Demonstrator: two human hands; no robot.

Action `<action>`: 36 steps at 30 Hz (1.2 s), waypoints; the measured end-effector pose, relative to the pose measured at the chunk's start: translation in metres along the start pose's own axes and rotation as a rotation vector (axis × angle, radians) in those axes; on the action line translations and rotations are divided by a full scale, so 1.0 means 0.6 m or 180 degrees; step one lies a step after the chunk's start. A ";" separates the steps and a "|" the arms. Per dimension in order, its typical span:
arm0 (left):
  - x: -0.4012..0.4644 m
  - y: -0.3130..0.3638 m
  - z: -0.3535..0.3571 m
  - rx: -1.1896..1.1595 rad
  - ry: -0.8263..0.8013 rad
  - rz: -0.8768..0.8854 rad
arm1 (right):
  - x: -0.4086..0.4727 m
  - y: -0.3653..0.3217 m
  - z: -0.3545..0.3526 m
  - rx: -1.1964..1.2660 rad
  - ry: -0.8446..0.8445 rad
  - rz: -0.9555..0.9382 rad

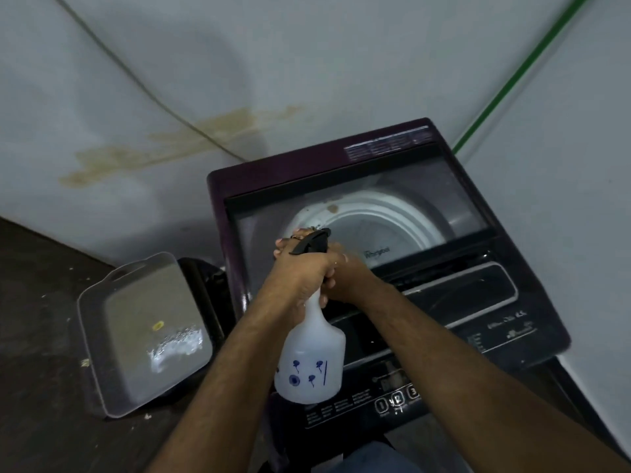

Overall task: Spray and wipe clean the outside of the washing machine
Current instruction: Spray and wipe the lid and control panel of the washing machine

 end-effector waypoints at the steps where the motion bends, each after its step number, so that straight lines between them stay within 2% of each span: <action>1: 0.000 0.002 0.016 0.0018 -0.0037 -0.0037 | 0.001 0.014 -0.009 0.0050 0.0161 -0.0146; 7: 0.012 0.018 0.144 0.0132 -0.0308 -0.0164 | 0.003 0.179 -0.069 -0.0290 0.0242 -0.0280; 12: 0.018 0.038 0.241 0.0345 -0.0505 -0.0264 | -0.017 0.320 -0.168 -0.0448 0.0784 -0.0308; 17: 0.030 0.050 0.326 0.0437 -0.0694 -0.0253 | -0.050 0.418 -0.242 -0.0520 0.1036 -0.0146; 20: 0.030 0.050 0.357 0.0460 -0.0758 -0.0242 | -0.065 0.424 -0.242 -0.0578 0.1228 0.0134; 25: 0.020 0.043 0.355 0.0432 -0.0811 -0.0230 | -0.113 0.398 -0.204 -0.0804 0.1753 0.1010; 29: 0.011 0.027 0.317 0.0387 -0.0773 -0.0252 | -0.123 0.362 -0.172 -0.0985 0.1797 0.1481; 36: -0.011 -0.012 0.205 0.0242 -0.0670 -0.0352 | -0.096 0.261 -0.103 -0.1189 0.1648 0.1609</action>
Point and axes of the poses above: each hand's wrist, its own x-axis towards the middle knuckle, its own z-axis out of the palm, y = z × x, the point moved 3 cm from there along x, towards the middle knuckle, and after that the axes turned 2 degrees about y, right-handed, at the moved point
